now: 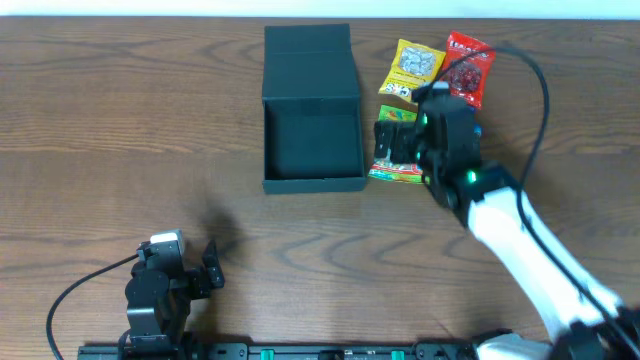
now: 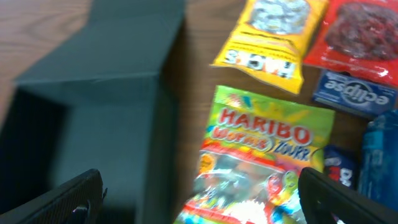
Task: Pack container
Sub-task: 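Move the right gripper toward the green Haribo bag beside the box, then grasp the green Haribo bag with the right gripper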
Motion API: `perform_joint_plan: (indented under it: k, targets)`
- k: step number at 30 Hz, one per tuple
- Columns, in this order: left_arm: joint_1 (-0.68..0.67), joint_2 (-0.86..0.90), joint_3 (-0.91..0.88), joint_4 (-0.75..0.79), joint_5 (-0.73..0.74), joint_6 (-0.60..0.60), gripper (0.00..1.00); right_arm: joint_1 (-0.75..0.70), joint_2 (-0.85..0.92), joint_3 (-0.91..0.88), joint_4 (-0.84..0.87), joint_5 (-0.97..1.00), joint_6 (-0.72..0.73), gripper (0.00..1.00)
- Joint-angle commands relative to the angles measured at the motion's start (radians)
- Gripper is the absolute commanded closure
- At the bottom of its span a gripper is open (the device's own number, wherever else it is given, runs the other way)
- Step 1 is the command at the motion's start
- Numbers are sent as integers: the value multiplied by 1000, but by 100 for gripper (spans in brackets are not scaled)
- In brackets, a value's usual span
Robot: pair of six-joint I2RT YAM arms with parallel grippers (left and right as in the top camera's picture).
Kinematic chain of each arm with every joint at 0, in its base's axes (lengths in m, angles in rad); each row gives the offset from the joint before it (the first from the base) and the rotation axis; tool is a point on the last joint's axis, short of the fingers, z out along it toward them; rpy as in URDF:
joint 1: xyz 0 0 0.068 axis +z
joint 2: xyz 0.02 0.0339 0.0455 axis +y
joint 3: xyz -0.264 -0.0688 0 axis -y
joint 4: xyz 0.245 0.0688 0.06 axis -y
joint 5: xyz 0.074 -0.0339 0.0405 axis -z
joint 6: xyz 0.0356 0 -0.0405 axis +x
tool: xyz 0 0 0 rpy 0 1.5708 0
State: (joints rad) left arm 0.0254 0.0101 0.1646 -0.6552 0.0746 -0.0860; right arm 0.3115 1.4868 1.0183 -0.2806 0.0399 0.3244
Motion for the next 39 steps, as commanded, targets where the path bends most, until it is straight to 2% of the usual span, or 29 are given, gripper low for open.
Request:
perform_joint_plan:
  k: [1, 5, 17, 21, 26, 29, 33, 39]
  targets:
    - [5, -6, -6, -6, -7, -11, 5, -37, 98, 85, -27, 16, -7, 1]
    - [5, -6, -6, -6, -7, -11, 5, -51, 224, 125, -34, 19, -6, 8]
    - [5, -6, -6, -6, -7, -11, 5, -64, 463, 127, -26, 61, 24, 11]
    - [5, -6, -6, -6, -7, -11, 5, -64, 525, 127, -31, 60, 42, 25]
    - [5, -6, -6, -6, -7, -11, 5, -64, 537, 127, -31, 34, 46, 58]
    - [5, -6, -6, -6, -7, -11, 5, -64, 536, 144, -56, 34, 45, 82]
    - [5, -6, -6, -6, -7, -11, 5, -64, 535, 183, -107, 34, 45, 99]
    - [5, -6, -6, -6, -7, -11, 5, -63, 501, 384, -322, 35, 45, 99]
